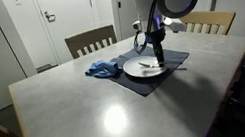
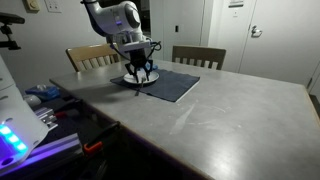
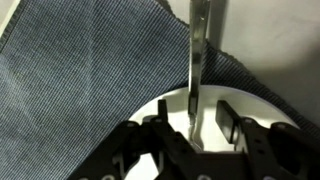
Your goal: Put the silver fork on top of the white plate
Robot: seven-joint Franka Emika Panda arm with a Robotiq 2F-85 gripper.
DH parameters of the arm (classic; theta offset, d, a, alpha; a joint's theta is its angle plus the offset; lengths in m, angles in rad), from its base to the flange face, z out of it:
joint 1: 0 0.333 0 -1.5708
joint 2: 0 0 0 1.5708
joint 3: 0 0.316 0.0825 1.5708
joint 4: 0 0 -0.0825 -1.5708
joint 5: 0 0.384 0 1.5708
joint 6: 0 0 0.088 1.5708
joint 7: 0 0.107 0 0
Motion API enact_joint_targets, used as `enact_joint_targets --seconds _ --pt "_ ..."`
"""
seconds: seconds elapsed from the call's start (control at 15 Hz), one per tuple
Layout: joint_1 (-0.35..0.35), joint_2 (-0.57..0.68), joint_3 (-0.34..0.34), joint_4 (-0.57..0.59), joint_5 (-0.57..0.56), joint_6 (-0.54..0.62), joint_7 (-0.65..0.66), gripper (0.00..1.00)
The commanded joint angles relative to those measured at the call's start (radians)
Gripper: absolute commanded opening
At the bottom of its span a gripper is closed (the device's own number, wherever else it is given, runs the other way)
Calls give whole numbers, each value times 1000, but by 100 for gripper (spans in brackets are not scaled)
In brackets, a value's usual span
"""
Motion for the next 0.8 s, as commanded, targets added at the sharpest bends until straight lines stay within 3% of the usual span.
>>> enact_joint_targets --seconds 0.0,0.13,0.73 --pt "-3 -93 9 -66 5 -40 -1 84" --pt "3 -138 9 -86 3 -75 21 99" --pt "-31 -269 58 -85 146 -179 -125 100"
